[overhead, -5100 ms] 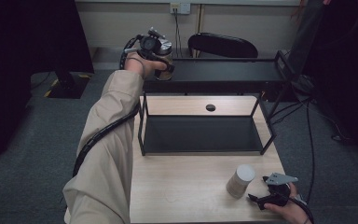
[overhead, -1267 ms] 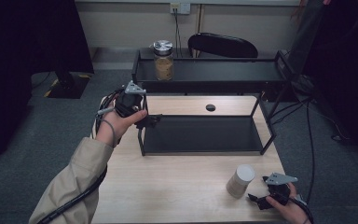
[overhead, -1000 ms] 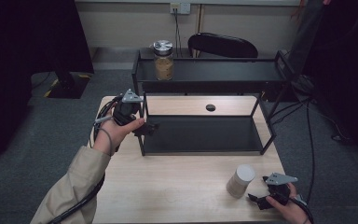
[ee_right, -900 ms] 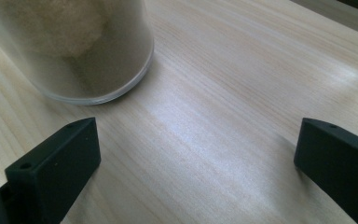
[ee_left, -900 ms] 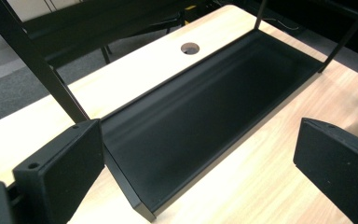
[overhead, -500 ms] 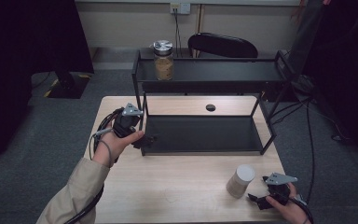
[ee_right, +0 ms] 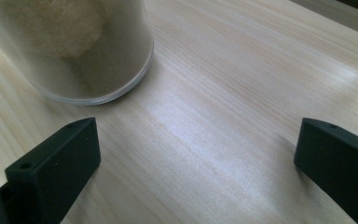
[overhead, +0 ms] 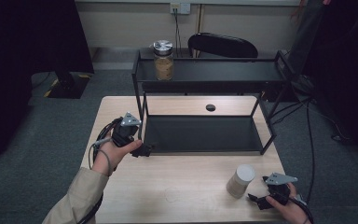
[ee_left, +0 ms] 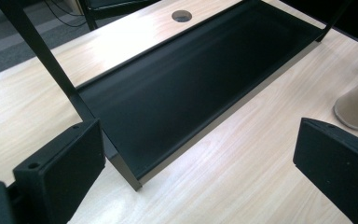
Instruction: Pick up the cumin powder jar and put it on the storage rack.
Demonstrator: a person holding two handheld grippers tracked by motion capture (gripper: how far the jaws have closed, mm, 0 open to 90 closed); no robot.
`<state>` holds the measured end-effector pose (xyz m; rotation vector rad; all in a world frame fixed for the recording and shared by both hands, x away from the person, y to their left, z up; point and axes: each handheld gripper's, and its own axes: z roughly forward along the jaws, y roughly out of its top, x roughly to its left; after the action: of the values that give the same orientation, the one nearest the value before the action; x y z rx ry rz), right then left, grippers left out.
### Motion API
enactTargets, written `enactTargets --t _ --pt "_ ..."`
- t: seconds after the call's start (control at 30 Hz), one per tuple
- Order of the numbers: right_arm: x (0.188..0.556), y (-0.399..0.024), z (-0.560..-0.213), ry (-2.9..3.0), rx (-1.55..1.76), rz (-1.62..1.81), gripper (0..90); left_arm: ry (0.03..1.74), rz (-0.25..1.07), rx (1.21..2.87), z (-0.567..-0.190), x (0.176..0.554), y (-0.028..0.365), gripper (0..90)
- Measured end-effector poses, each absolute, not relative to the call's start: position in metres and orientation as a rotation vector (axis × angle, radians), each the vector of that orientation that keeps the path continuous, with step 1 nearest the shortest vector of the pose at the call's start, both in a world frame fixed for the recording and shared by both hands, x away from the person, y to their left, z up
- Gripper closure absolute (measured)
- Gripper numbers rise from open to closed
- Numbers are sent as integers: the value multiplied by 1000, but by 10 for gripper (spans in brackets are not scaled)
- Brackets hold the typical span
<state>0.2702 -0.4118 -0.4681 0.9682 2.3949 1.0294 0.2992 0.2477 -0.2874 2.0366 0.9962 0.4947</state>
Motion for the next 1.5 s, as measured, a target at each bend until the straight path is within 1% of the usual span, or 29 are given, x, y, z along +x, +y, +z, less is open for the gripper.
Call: enactTargets --t 0.63,0.9,1.0,1.1,1.2,1.5 --pt "270 -412 -468 2395 968 1029 0 1001 459 2027 -325 287 256 13" --pt "270 -412 -468 2395 968 1029 0 1005 457 2019 -344 283 257 13" --pt "270 -412 -468 2395 968 1029 0 996 476 2021 -351 281 257 14" --pt "270 -412 -468 2395 968 1029 0 981 494 2028 -360 278 258 14" --pt "270 -412 -468 2395 969 1029 0 1000 485 2019 -373 276 260 13" --pt "270 -411 -468 2394 970 1029 0 1050 524 2043 -414 268 258 15"
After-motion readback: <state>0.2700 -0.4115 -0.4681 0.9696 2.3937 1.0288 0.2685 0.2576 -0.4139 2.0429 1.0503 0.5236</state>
